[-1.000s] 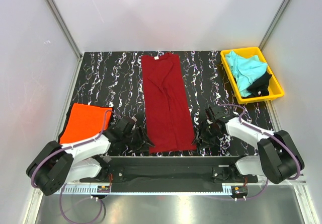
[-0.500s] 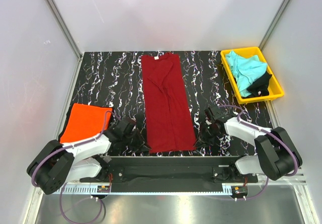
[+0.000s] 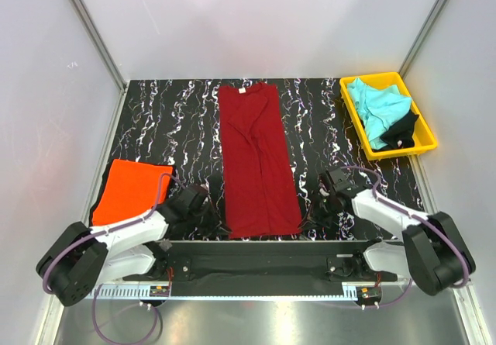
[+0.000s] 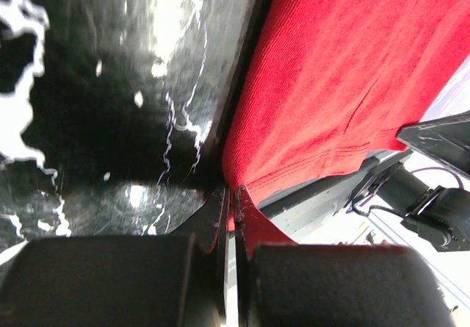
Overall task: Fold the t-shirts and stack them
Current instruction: Fold the tshirt
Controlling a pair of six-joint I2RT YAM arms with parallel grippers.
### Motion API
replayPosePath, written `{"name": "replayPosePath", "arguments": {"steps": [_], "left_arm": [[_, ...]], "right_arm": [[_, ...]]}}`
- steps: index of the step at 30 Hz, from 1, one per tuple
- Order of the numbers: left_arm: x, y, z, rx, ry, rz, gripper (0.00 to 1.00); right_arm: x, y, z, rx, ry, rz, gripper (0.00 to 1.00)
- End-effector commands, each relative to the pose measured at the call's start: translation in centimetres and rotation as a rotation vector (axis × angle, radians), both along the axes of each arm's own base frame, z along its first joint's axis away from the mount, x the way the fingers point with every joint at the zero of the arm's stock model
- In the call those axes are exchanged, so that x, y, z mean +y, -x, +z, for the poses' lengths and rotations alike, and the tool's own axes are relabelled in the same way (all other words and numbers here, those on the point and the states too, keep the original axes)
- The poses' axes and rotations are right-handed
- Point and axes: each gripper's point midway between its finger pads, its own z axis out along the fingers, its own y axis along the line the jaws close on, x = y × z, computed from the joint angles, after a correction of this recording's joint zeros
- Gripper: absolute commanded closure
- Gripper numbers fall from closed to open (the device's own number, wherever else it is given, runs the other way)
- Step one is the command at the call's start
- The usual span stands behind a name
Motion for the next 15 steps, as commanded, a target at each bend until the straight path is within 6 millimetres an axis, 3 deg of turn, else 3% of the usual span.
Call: {"name": "replayPosePath", "arguments": {"steps": [1, 4, 5, 6, 7, 10, 11, 12, 13, 15], "left_arm": [[2.0, 2.0, -2.0, 0.057, -0.094, 0.008, 1.0], [1.8, 1.4, -0.7, 0.017, -0.095, 0.001, 1.0], [1.1, 0.0, 0.9, -0.037, -0.087, -0.014, 1.0], [1.7, -0.4, 1.1, -0.05, -0.139, -0.008, 1.0], [0.8, -2.2, 3.3, -0.118, -0.132, -0.025, 1.0], [1.1, -5.2, 4.1, -0.125, -0.186, -0.017, 1.0], [0.6, -7.2, 5.8, -0.179, -0.175, -0.037, 1.0], [1.3, -8.6, 5.3, -0.151, -0.197, -0.014, 1.0], [1.5, -9.7, 5.7, -0.161, -0.2, -0.011, 1.0], [1.4, -13.0, 7.5, -0.218, -0.193, -0.019, 1.0]], "right_arm": [[0.6, 0.4, 1.6, -0.021, -0.075, -0.021, 1.0], [1.2, -0.1, 3.2, -0.043, -0.113, -0.036, 1.0], [1.3, -0.5, 3.7, -0.056, -0.115, -0.039, 1.0], [1.4, -0.9, 4.2, -0.065, -0.115, -0.042, 1.0], [2.0, -2.4, 5.5, -0.093, -0.126, -0.043, 1.0], [3.0, -6.4, 7.4, -0.138, -0.126, -0.026, 1.0], [3.0, -7.4, 7.5, -0.148, -0.118, -0.009, 1.0], [3.1, -8.5, 7.7, -0.149, -0.115, -0.007, 1.0], [3.3, -10.8, 7.9, -0.148, -0.111, -0.017, 1.0], [3.3, -13.0, 8.3, -0.155, -0.111, -0.01, 1.0]]}}
